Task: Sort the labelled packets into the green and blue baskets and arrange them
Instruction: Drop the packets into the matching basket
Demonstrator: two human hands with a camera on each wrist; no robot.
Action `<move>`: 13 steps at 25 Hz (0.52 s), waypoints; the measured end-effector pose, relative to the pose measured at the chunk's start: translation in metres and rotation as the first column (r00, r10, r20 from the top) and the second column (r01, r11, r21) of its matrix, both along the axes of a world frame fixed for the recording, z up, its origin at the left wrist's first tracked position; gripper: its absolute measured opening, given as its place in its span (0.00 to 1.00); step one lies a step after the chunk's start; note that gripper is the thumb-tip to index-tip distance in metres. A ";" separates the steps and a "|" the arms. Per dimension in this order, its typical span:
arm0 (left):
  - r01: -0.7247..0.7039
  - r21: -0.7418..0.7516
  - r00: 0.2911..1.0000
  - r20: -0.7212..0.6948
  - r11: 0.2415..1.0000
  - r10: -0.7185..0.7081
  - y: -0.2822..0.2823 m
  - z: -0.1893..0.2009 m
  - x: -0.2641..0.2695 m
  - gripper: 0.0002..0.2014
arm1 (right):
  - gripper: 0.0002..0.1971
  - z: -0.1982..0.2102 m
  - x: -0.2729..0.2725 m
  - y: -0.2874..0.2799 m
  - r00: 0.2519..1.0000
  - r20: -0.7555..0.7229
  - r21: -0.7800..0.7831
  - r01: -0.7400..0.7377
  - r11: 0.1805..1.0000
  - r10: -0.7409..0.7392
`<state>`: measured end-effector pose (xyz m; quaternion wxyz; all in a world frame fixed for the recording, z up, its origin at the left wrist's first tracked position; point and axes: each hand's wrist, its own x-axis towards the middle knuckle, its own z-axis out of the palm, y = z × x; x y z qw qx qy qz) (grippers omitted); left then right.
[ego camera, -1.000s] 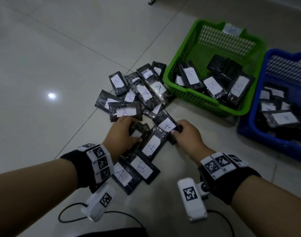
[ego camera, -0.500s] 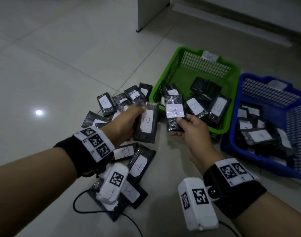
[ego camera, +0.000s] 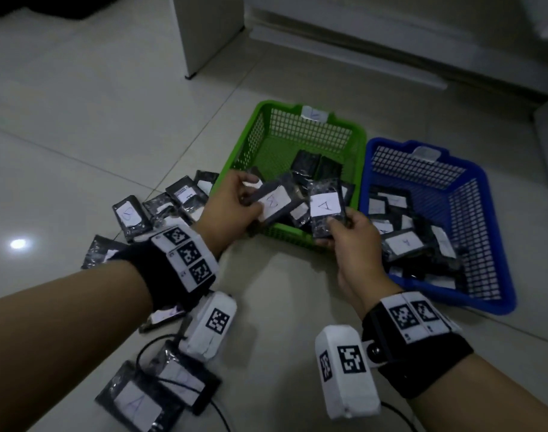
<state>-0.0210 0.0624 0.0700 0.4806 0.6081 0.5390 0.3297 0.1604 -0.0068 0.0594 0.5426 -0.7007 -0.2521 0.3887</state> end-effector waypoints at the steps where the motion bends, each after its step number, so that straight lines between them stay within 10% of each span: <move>1: 0.058 0.069 0.996 -0.065 0.996 -0.053 0.008 0.000 0.011 0.16 | 0.17 -0.001 0.013 0.000 0.997 0.073 0.011 0.037 0.999 -0.038; 8: 0.424 0.227 0.845 -0.446 0.877 -0.294 0.045 -0.026 0.054 0.15 | 0.08 -0.007 0.082 -0.019 0.881 0.418 -0.060 0.268 0.961 -0.220; 13: 0.508 0.320 0.765 -0.594 0.800 -0.249 0.049 -0.050 0.057 0.11 | 0.12 -0.014 0.100 -0.020 0.846 0.533 -0.157 0.094 0.983 0.004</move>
